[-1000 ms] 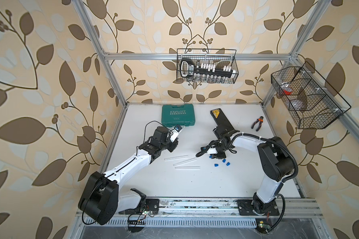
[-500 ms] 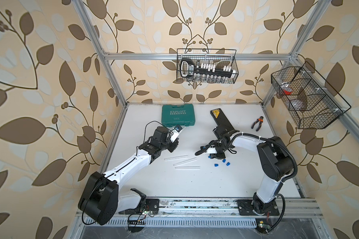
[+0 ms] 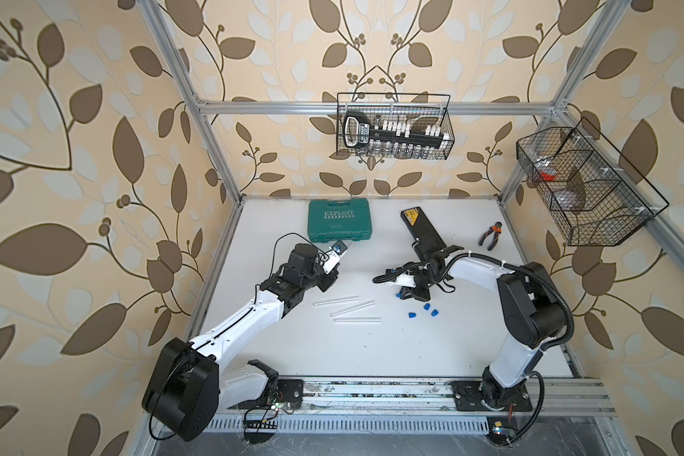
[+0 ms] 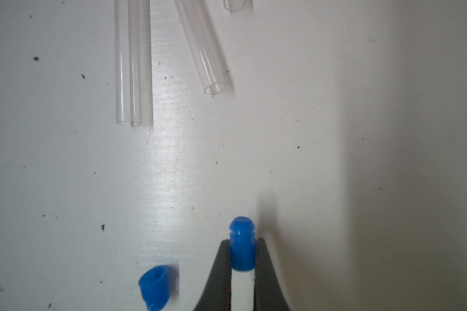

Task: Insert stoppers into test tubes
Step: Pick up the stopper from the center of the board.

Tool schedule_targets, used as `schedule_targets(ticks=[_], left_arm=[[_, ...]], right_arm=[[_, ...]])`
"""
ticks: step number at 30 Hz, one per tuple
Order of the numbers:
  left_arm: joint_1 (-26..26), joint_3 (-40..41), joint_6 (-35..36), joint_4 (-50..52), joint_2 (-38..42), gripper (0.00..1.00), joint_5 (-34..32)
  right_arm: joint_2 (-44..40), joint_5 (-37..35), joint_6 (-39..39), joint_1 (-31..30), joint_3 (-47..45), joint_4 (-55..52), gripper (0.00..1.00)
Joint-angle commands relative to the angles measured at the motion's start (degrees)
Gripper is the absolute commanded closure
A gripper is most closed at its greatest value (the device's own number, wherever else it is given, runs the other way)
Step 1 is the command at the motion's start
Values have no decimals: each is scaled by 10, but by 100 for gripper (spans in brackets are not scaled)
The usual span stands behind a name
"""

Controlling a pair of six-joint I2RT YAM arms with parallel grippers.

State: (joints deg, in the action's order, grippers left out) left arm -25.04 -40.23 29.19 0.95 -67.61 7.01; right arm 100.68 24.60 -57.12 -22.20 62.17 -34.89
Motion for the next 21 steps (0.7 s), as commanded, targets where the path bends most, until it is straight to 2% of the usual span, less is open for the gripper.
schedule_targets(ticks=[1,5,10,13,21], left_arm=[[-1,19,87,-6,18,100,-5],[-17,29,215,29,29,100,27],[-21,40,260,16,51,100,58],[-24,59,306,-18,52,100,82],[-54,46,395,-37,27,100,51]], right_arm=[[-46,47,36,7,-5,-14,92],[-97,68,72,8,-7,-17,92],[-153,108,138,5,-16,-19,93],[-178,103,188,-7,-22,-7,92],[-231,137,237,-36,-33,14,91]])
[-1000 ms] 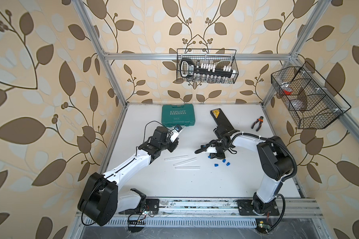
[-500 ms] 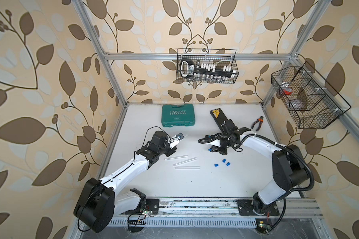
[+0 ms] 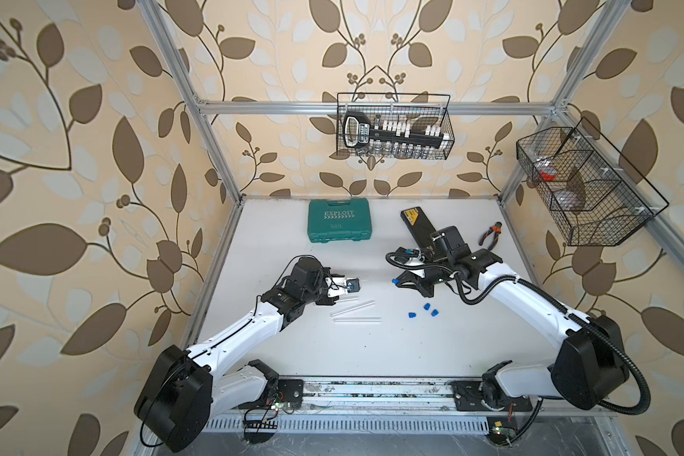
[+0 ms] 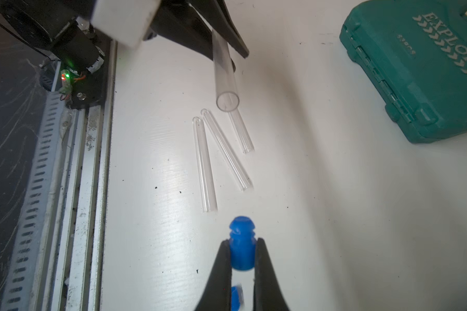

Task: Insert stoppers into test tubes
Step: Pick up the stopper from the center of the board.

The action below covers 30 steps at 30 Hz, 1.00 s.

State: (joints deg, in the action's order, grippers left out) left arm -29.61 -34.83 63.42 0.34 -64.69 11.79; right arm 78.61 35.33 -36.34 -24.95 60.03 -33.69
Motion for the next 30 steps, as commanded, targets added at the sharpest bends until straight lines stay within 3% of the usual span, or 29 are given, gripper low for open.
schedule_targets(ticks=[1,14,30], left_arm=[[-11,-7,61,-37,-3,100,3],[-40,-7,115,-79,-20,100,2],[-60,-11,120,-82,-36,100,-6]], right_arm=[[-12,30,35,-12,-12,2,91],[13,31,78,-38,13,-9,94],[44,39,82,-51,31,-12,95]])
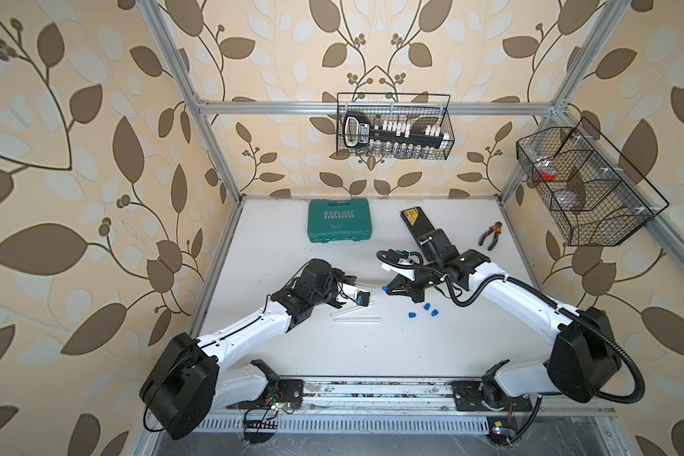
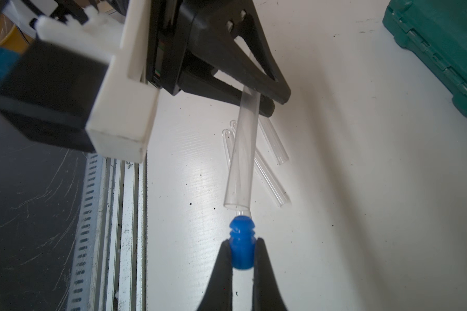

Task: Insert stoppers into test tubes
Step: Pick up the stopper from the center of the board, then insert the stopper into the test tube.

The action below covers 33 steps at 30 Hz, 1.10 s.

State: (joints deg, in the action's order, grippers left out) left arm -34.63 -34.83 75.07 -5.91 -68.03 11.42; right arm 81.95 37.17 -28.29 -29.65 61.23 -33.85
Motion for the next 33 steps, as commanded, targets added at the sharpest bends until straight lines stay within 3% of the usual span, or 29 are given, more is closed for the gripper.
schedule_targets(ticks=[1,25,33], left_arm=[[-11,-10,3,-21,-4,100,-4],[-43,-28,1,-23,-25,100,-30],[-71,-21,86,-14,-19,100,-51]], right_arm=[[13,21,1,-5,20,-10,96],[43,9,10,-16,35,-28,97],[63,-6,38,-21,76,-45,99]])
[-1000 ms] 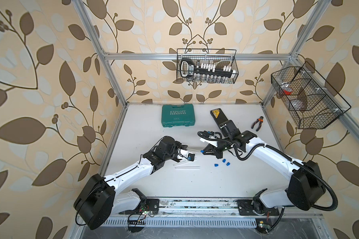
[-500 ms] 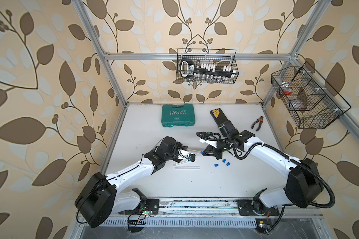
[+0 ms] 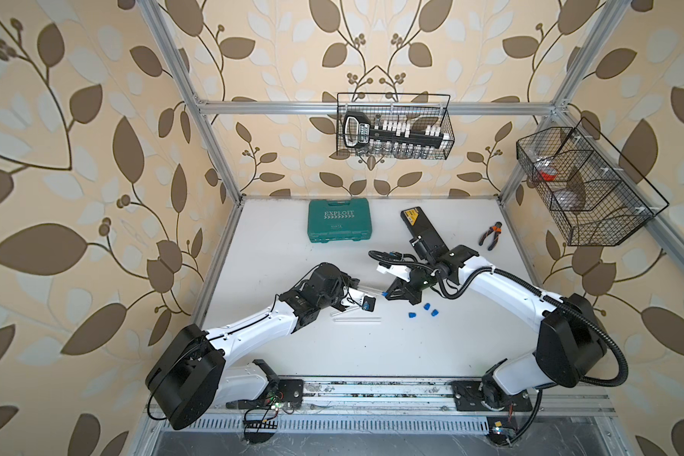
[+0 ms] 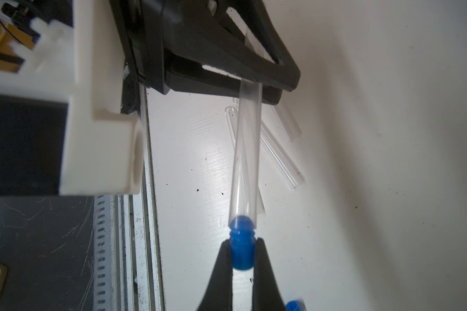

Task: Insert stoppers into test tubes
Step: Insert the stopper into the test tube.

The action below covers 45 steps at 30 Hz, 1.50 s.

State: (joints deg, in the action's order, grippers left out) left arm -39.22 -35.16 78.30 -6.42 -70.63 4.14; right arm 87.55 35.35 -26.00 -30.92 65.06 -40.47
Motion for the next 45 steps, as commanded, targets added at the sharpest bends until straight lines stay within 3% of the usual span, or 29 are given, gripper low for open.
schedule_targets(ticks=[1,7,23,45], left_arm=[[-28,-17,63,-7,9,100,25],[-43,-9,107,6,26,100,57],[-63,-16,134,25,72,100,142],[-81,-42,235,101,78,100,175]], right_arm=[[9,12,21,-10,42,25,100],[6,24,52,-28,60,71,100],[-12,59,124,-45,57,202,100],[5,106,189,-48,78,286,100]])
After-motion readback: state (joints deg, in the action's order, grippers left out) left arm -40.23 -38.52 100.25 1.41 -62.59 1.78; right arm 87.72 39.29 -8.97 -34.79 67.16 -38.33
